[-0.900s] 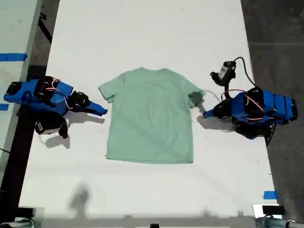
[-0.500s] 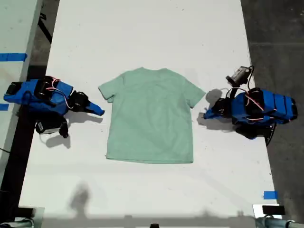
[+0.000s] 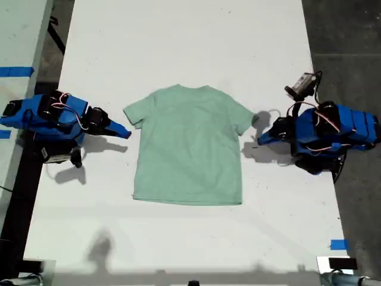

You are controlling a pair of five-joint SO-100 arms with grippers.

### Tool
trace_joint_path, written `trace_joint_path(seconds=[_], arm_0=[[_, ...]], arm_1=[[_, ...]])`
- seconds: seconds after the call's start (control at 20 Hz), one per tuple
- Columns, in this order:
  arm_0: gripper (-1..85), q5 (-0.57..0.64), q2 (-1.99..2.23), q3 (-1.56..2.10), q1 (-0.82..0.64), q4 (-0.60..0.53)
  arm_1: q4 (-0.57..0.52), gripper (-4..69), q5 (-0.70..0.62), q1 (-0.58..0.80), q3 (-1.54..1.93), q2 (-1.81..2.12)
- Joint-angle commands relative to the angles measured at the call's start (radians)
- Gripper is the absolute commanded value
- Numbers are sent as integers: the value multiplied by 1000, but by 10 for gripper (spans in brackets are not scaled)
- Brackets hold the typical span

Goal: Fold tshirt

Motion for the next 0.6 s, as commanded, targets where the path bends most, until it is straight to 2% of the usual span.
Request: trace_joint_path(seconds=[0.0,0.4,0.55], arm_0=[[1,21,-190,-262,-44,46],[1,278,-713,-856,-282,457],[1,394,-891,-1025,-367,574]], arm_1=[[28,5,-118,57,-290,-287],[299,4,-454,305,-796,-707],[353,4,-541,370,-920,-811]])
